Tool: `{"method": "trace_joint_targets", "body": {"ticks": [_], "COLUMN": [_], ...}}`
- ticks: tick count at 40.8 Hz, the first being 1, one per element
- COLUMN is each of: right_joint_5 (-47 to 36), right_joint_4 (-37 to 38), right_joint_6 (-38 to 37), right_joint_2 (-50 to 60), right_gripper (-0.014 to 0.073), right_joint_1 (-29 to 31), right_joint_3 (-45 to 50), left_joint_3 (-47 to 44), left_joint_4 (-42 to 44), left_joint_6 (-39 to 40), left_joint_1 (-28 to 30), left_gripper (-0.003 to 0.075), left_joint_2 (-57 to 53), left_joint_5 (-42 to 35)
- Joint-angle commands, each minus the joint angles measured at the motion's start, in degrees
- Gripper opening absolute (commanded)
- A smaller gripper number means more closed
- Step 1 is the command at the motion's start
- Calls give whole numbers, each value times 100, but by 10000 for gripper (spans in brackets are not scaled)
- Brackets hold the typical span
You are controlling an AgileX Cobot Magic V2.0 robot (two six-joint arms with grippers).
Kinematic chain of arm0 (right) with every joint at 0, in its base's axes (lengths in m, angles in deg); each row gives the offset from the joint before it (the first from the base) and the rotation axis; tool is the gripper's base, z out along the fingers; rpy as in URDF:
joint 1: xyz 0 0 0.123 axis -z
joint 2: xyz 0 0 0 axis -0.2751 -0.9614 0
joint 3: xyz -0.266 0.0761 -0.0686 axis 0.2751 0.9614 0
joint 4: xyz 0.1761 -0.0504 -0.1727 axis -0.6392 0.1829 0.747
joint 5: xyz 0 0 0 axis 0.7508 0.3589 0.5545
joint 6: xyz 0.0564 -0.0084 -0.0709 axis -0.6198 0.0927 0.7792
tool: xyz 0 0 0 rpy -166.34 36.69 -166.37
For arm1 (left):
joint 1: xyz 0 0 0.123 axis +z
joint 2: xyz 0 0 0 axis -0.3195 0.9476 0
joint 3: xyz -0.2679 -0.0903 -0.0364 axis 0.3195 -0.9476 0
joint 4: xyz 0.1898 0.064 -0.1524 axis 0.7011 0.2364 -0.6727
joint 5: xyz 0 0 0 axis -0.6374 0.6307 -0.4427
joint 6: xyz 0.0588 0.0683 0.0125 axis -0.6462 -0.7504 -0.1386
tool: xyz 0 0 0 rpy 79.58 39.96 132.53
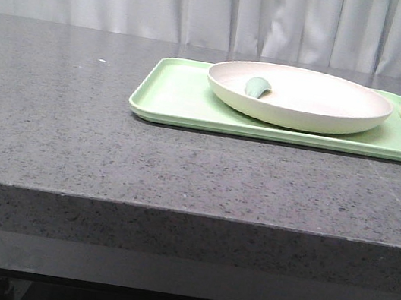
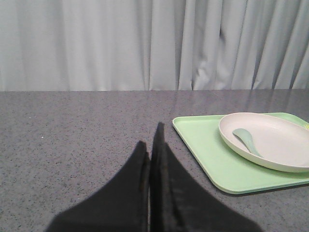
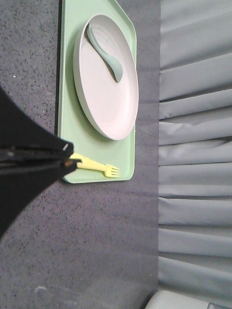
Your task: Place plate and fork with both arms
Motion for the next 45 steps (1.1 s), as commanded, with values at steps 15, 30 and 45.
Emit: {"method": "trace_joint_targets", "body": {"ticks": [15, 30, 45], "right_joint_5": [-502, -502, -502], "right_joint_4": [42, 42, 42], "right_joint_6": [52, 52, 52], "right_joint_2": [-69, -69, -63], "right_gripper": [-67, -67, -67], "right_joint_1": [10, 10, 10], "right_joint_3": [-149, -149, -149], "left_joint_3": [155, -358, -1930], "left_joint_4": [-16, -5, -5], "left_joint_6": [-13, -13, -13], "left_joint_1": [13, 237, 1203], "left_gripper": [-18, -18, -18], "left_joint_2": [47, -468, -1704], "left_joint_5": [-441, -441, -480]}}
